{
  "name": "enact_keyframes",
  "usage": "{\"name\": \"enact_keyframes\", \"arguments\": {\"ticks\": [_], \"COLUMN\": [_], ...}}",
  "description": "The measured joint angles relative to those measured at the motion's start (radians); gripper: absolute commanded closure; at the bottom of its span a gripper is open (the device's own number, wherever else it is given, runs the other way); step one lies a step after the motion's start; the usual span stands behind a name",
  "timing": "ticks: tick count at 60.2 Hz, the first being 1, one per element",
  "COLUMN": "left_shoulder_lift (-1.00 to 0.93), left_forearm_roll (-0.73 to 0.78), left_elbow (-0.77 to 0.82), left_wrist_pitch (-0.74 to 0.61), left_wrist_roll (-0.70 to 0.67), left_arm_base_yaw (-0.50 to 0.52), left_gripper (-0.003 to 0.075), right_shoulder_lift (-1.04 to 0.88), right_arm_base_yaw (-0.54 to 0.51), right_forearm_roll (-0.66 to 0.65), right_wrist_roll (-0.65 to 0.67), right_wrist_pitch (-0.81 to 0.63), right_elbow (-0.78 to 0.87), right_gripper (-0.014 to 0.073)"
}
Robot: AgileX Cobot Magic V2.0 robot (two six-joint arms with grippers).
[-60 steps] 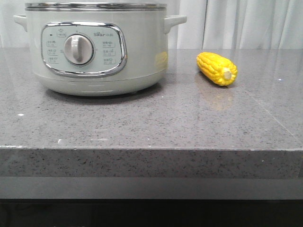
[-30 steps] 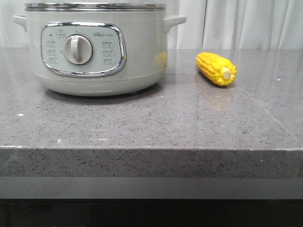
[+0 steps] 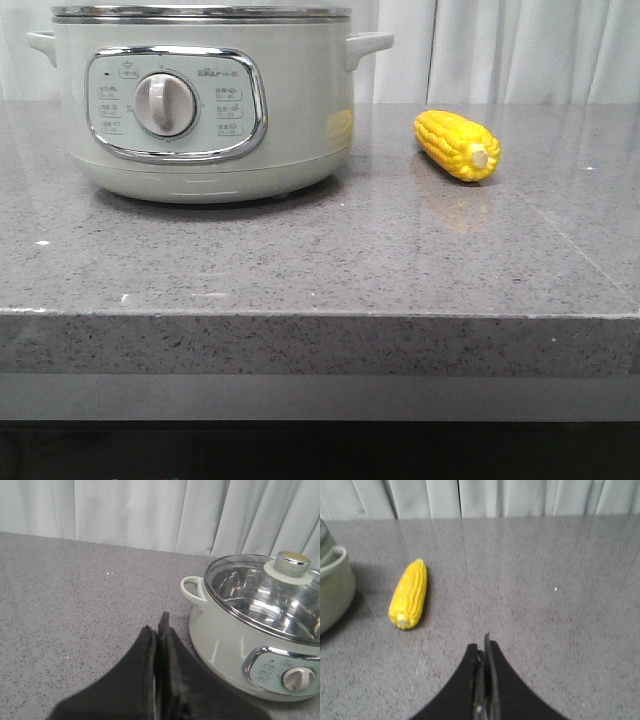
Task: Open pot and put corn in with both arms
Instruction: 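Move the left gripper to the glass lid knob and grasp it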
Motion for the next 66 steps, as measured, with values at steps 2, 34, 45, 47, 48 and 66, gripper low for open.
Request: {"name": "enact_keyframes", "arguments": {"ticks": [2, 34, 45, 47, 48, 66], "left_shoulder_lift": [0.000, 0.003, 0.071, 0.098, 0.109, 0.423], "left_forearm_roll": [0.000, -0.010, -0.014, -0.015, -0.015, -0.015], "left_elbow": [0.000, 0.004, -0.017, -0.030, -0.035, -0.188], "left_wrist_pitch": [0.000, 0.009, -0.047, -0.059, -0.064, -0.221], "left_wrist_roll": [0.000, 0.000, 0.013, 0.015, 0.015, 0.019], "left_arm_base_yaw": [0.000, -0.021, -0.130, -0.153, -0.168, -0.347], "left_gripper": [0.0739, 0.0238, 0.0238, 0.0238, 0.0238, 0.0238], "right_shoulder_lift": [0.005, 0.048, 0.048, 0.048, 0.048, 0.048], "right_arm_base_yaw": [0.000, 0.000, 0.000, 0.000, 0.000, 0.000], "right_forearm_roll": [0.000, -0.002, -0.008, -0.008, -0.008, -0.008], "right_wrist_roll": [-0.002, -0.039, -0.039, -0.039, -0.039, -0.039], "right_wrist_pitch": [0.014, 0.098, 0.098, 0.098, 0.098, 0.098], "right_elbow": [0.000, 0.000, 0.000, 0.000, 0.000, 0.000], "right_gripper": [0.0658, -0.0059, -0.0060, -0.0060, -0.0060, -0.0060]}}
